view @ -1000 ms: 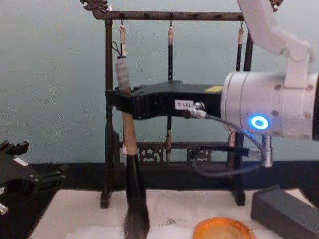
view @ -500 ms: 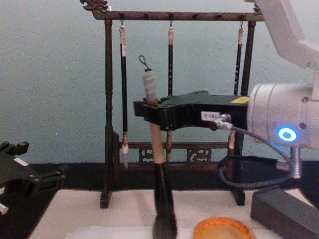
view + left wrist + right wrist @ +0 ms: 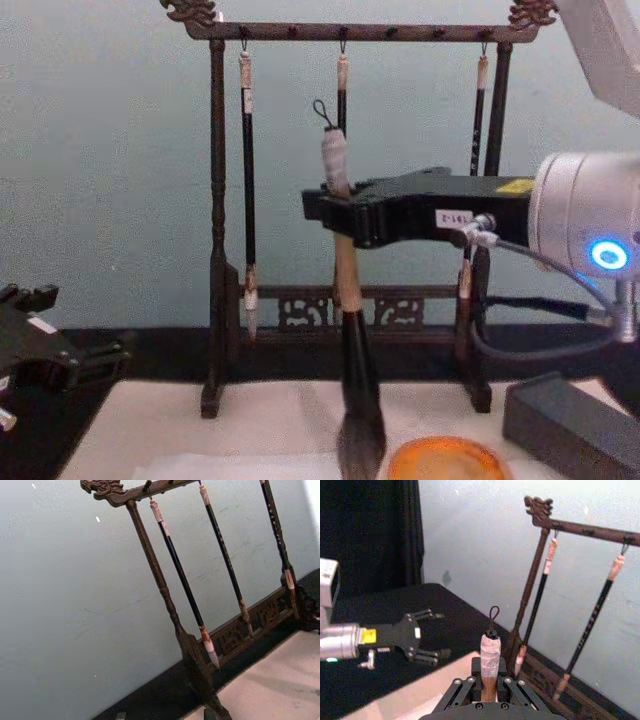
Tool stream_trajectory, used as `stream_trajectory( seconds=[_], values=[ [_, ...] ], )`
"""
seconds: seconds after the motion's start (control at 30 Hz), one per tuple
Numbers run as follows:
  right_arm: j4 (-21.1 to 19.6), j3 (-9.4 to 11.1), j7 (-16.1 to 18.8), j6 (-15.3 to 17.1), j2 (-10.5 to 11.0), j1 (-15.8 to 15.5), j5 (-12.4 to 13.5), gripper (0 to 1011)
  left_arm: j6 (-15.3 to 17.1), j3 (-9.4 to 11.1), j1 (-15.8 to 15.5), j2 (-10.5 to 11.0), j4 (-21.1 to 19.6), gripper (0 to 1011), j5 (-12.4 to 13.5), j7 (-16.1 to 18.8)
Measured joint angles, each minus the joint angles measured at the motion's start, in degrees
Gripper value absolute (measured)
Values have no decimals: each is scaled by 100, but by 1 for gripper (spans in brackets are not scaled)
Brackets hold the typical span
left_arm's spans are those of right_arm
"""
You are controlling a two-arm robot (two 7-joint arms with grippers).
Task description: Pick up the brush from the inkstone, write on the paper, then place the brush back to its original position.
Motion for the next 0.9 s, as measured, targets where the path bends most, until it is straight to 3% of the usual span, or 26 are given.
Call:
stream_trajectory(
  seconds=[0.5, 0.9],
  values=[
    [236, -96, 471, -154, -503, -11, -39, 155, 0, 0, 0, 0, 0, 1010, 0, 0],
    [274, 21, 568, 16, -548, -188, -55, 155, 0, 0, 0, 0, 0, 1009, 0, 0]
  ],
)
